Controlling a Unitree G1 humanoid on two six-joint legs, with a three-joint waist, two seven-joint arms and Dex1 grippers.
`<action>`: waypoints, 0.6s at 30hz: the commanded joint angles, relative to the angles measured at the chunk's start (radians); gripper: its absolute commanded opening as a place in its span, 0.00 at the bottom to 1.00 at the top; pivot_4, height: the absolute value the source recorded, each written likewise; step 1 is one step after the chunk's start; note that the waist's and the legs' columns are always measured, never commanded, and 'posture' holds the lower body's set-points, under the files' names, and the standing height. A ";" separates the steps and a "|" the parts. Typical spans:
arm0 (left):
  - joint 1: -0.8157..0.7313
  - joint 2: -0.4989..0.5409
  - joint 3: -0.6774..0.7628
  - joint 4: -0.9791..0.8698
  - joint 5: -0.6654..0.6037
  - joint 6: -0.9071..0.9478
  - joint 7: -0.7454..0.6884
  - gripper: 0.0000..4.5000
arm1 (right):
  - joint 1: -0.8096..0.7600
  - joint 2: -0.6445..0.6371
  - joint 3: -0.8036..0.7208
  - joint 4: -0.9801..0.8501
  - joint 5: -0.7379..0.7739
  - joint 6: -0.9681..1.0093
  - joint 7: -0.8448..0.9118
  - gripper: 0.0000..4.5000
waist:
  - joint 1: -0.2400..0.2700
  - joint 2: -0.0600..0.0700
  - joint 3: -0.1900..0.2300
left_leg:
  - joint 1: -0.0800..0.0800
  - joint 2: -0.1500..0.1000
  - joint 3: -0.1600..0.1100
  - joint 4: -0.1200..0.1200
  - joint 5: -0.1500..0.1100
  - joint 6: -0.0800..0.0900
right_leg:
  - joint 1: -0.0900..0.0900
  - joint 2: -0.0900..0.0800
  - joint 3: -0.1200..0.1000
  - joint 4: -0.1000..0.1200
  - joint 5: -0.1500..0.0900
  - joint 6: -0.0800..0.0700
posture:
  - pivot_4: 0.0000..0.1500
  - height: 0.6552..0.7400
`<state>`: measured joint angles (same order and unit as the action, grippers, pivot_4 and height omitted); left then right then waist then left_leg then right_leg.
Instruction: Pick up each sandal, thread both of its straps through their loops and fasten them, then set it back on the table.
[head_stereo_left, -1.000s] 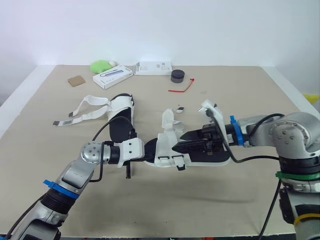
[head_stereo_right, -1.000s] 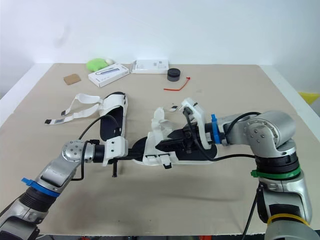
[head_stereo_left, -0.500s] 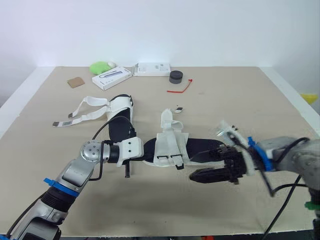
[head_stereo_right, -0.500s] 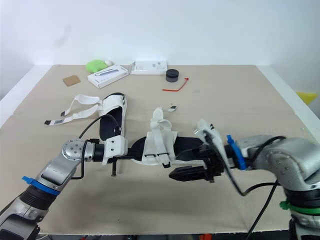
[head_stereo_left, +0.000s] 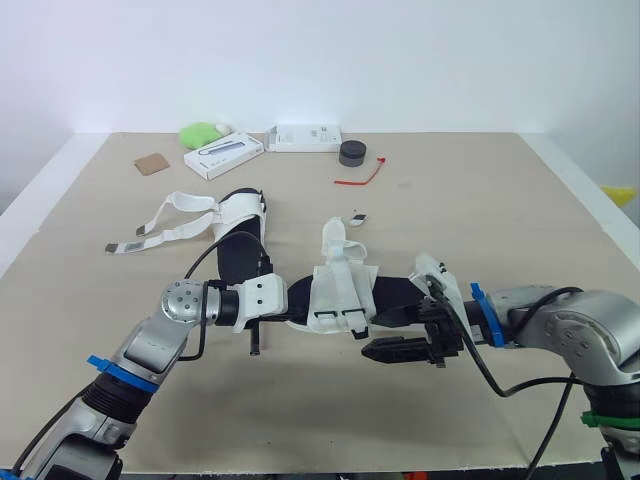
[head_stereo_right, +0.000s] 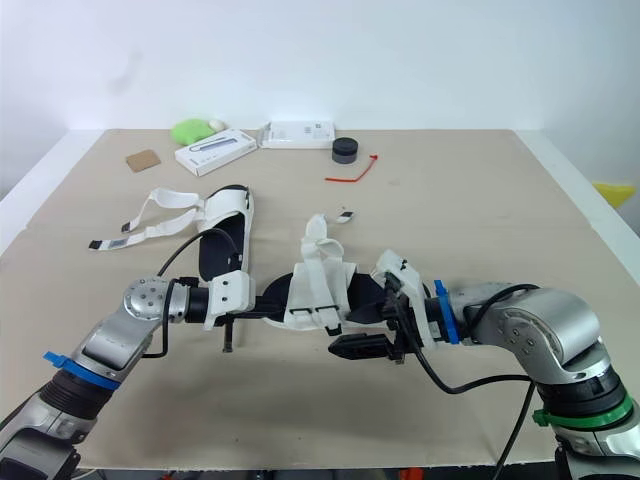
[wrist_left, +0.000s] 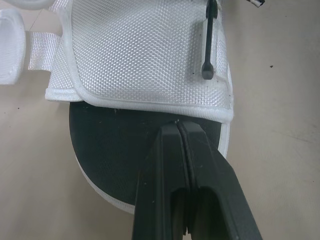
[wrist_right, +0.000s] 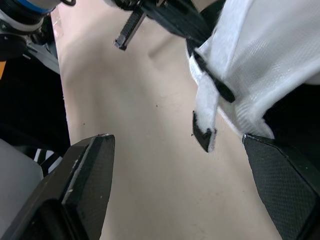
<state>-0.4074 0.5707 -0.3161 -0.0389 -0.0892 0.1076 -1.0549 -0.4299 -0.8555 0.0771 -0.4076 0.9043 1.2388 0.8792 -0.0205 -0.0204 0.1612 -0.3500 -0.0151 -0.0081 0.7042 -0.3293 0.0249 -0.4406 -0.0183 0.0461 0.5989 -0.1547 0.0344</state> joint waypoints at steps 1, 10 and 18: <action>0.027 0.019 -0.027 0.040 0.046 0.034 0.002 0.00 | -0.035 0.018 -0.006 0.003 0.009 0.000 0.001 0.98 | 0.000 0.000 0.000 | 0.000 0.000 0.000 0.000 0.000 0.000 | 0.000 0.000 0.000 0.000 0.000 0.000 | 1.00 1.00; 0.035 0.021 -0.026 0.027 0.046 0.042 0.008 0.00 | -0.097 0.093 0.007 0.073 -0.009 0.051 -0.039 0.71 | -0.001 0.000 0.000 | 0.000 0.000 0.000 0.000 0.000 0.001 | 0.000 0.001 0.001 0.000 0.001 -0.001 | 1.00 1.00; 0.040 0.021 -0.028 0.020 0.046 0.044 0.012 0.00 | -0.108 0.089 0.019 0.088 -0.031 0.052 -0.025 0.01 | -0.001 0.000 0.000 | -0.001 0.000 0.000 0.000 0.000 0.000 | -0.001 -0.001 0.000 0.000 0.000 -0.001 | 1.00 1.00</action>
<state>-0.3953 0.5720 -0.3153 -0.0580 -0.0874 0.1156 -1.0377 -0.5191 -0.7588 0.1064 -0.3074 0.8653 1.2919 0.8410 -0.0211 -0.0204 0.1612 -0.3514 -0.0153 -0.0080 0.7042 -0.3292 0.0253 -0.4417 -0.0189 0.0464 0.5988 -0.1543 0.0336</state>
